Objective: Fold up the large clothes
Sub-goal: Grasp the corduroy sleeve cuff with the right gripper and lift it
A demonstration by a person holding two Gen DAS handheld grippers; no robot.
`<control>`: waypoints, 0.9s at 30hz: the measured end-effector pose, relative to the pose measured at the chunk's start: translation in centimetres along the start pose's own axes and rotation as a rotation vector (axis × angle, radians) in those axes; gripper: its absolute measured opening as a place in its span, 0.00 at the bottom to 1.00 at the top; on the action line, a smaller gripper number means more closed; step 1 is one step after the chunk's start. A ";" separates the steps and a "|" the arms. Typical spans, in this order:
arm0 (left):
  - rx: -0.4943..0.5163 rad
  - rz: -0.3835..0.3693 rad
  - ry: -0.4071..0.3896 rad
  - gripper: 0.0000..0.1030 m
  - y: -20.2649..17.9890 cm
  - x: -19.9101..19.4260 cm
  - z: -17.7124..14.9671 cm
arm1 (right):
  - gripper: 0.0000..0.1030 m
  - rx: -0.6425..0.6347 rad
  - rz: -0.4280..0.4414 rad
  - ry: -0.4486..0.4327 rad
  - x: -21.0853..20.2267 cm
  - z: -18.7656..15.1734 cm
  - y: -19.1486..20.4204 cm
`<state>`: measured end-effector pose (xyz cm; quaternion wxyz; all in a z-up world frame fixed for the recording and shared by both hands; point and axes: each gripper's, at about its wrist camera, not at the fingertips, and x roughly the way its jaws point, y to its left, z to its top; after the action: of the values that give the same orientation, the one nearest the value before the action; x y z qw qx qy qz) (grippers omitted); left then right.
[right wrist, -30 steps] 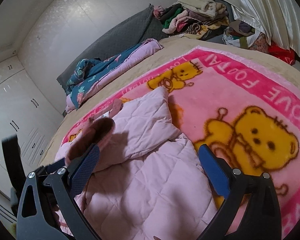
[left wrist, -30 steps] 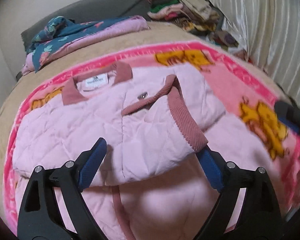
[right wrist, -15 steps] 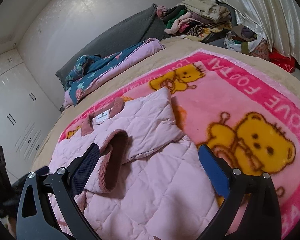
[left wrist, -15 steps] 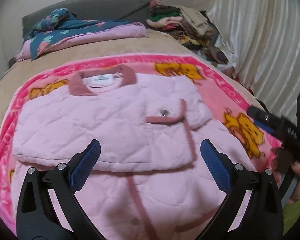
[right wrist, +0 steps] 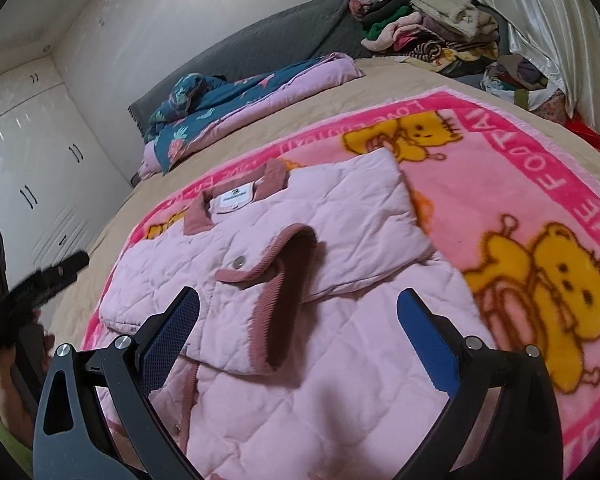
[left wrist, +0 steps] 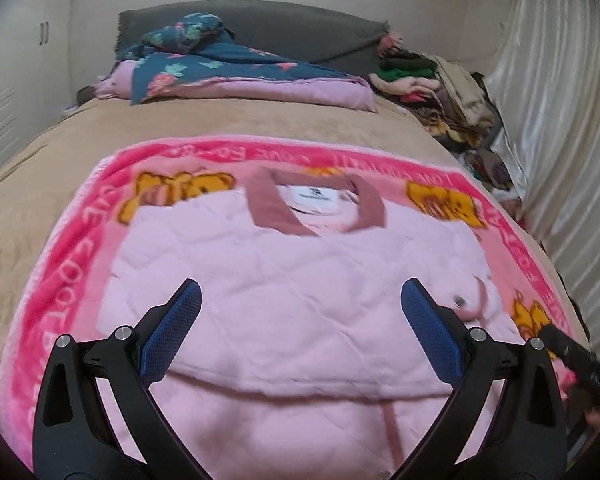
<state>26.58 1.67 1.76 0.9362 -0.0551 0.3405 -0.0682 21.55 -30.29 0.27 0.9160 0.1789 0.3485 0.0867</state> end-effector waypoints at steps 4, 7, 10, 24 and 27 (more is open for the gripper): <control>-0.043 0.010 -0.003 0.91 2.9 1.0 0.0 | 0.96 -0.014 0.007 0.034 1.4 -0.3 0.9; -0.092 0.037 0.000 0.91 5.5 1.8 -0.7 | 0.96 -0.011 0.011 0.070 3.2 -0.7 1.4; -0.146 0.030 0.021 0.91 7.9 2.8 -1.3 | 0.96 -0.004 0.030 0.119 5.1 -1.3 2.1; -0.189 0.071 0.013 0.91 12.1 3.2 -1.1 | 0.25 -0.007 0.085 0.146 9.4 -2.8 3.2; -0.173 0.063 0.001 0.91 11.8 3.0 -1.0 | 0.19 -0.074 0.092 0.069 7.9 -1.6 4.5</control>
<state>29.29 12.69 -2.61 0.9294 -0.1248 0.3471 -0.0090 26.15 -23.47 -3.91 0.9045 0.1578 0.3677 0.1474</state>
